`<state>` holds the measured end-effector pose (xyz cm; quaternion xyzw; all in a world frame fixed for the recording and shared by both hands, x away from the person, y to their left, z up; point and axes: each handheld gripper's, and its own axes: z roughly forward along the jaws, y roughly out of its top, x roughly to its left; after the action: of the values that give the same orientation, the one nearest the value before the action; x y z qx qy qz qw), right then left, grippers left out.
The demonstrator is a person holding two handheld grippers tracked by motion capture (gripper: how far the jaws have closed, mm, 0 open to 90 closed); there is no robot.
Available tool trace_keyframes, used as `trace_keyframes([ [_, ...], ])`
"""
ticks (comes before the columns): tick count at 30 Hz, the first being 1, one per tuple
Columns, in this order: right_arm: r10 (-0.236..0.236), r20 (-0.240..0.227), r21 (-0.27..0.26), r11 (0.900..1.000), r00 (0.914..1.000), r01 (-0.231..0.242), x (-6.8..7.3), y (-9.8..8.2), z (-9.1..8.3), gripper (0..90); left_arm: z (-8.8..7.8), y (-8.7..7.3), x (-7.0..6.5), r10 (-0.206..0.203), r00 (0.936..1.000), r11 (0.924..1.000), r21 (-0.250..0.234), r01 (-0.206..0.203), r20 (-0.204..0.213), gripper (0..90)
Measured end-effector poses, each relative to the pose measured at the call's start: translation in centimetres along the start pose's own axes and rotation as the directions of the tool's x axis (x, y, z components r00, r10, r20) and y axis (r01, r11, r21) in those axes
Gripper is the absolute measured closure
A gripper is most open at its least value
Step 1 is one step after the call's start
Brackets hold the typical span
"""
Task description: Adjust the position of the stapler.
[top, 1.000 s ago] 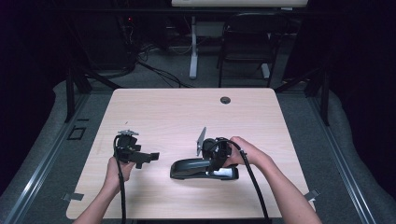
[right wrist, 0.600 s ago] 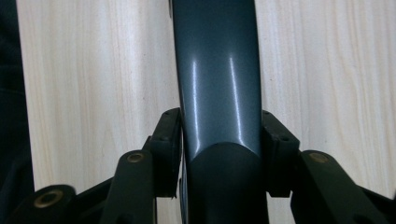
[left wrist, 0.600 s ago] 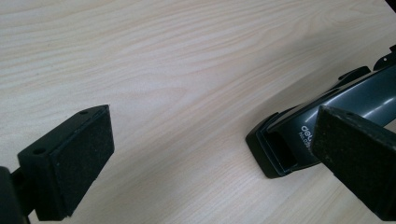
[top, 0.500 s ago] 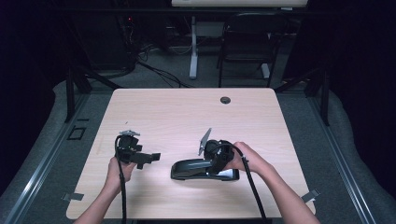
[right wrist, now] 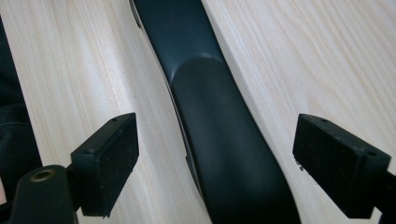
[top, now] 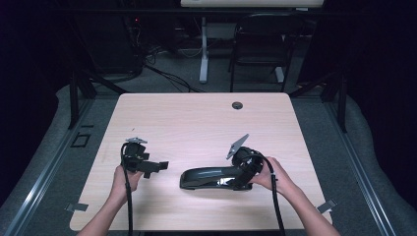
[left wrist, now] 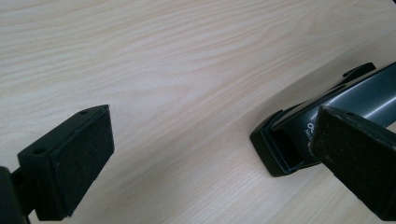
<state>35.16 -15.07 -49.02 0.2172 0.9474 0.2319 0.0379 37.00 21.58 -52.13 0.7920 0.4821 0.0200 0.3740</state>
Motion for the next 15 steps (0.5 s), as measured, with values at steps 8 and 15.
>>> trace_keyframes([
  [8, 0.091, 0.025, -0.046, 0.995, 0.9955, -0.09, 0.4, -3.0, -1.2, 6.8, 0.2, 0.0, -0.4, 0.021, 0.9998, 0.9998, 0.002, -0.021, 0.001, 0.0],
  [15, 0.174, 0.073, -0.06, 0.984, 0.9821, -0.17, 0.8, -5.8, -2.3, 3.3, 0.4, 0.2, -1.0, 0.054, 0.9985, 0.9984, -0.016, -0.054, -0.003, 0.2],
])
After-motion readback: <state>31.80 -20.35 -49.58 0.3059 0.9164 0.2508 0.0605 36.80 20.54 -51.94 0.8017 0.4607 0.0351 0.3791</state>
